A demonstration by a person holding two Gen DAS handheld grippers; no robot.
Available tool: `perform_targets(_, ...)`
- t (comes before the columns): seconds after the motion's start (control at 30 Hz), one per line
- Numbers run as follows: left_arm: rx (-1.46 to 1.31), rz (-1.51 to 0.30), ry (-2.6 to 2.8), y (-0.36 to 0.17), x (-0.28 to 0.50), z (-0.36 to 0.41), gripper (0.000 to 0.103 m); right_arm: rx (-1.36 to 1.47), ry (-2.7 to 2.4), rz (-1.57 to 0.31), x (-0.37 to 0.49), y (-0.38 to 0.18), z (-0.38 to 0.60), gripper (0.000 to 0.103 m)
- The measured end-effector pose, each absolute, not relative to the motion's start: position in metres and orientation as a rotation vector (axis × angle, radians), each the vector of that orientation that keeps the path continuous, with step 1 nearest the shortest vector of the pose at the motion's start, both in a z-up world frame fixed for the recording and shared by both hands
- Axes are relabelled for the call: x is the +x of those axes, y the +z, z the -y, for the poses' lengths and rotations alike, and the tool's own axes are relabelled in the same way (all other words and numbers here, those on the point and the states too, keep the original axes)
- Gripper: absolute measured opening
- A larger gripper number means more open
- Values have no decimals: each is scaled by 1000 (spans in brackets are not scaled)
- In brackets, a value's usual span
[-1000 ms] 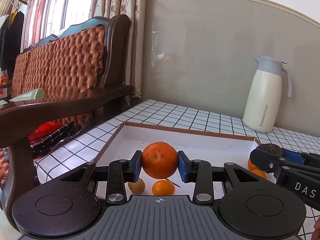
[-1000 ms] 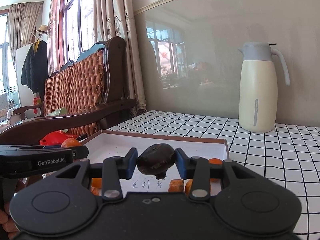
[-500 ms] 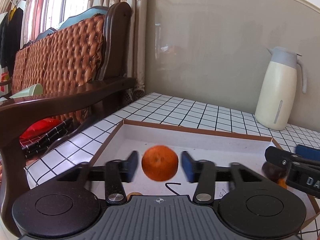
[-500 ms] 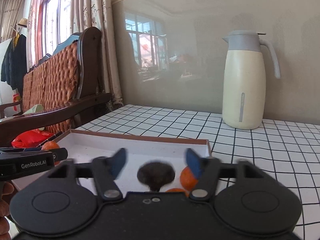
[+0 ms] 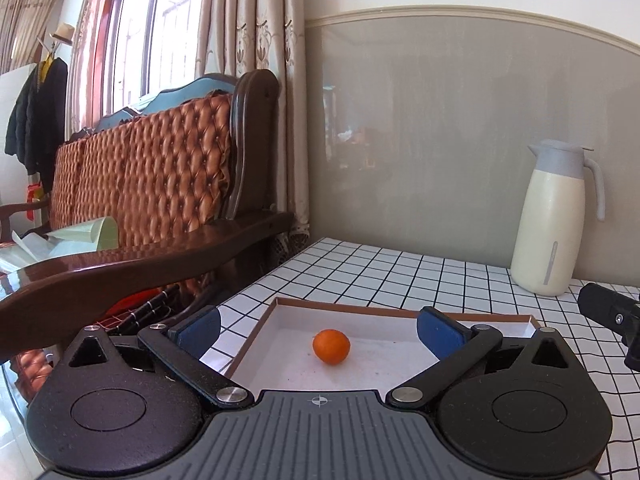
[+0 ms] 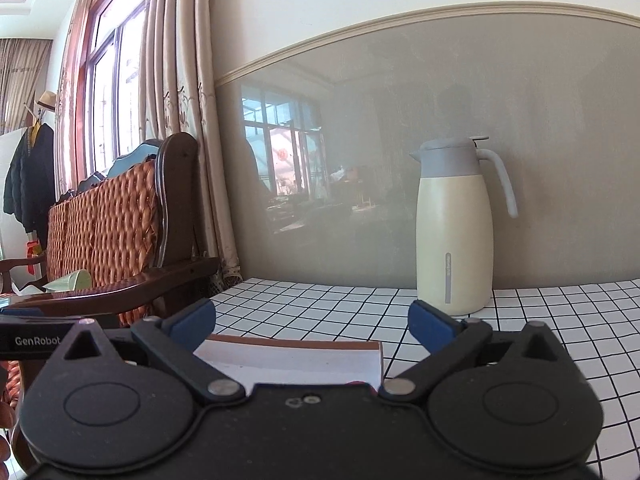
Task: Organize fruits
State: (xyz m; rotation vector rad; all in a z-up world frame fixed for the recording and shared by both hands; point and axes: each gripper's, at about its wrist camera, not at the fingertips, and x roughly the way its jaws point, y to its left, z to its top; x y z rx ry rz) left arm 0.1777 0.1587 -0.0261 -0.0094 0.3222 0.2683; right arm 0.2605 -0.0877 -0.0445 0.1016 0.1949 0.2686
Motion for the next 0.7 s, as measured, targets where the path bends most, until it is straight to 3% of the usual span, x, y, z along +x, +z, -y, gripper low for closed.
perform_targets(0.7,31,-347,217,18,34,-114,103,72,332,-249,142,-3,116,97)
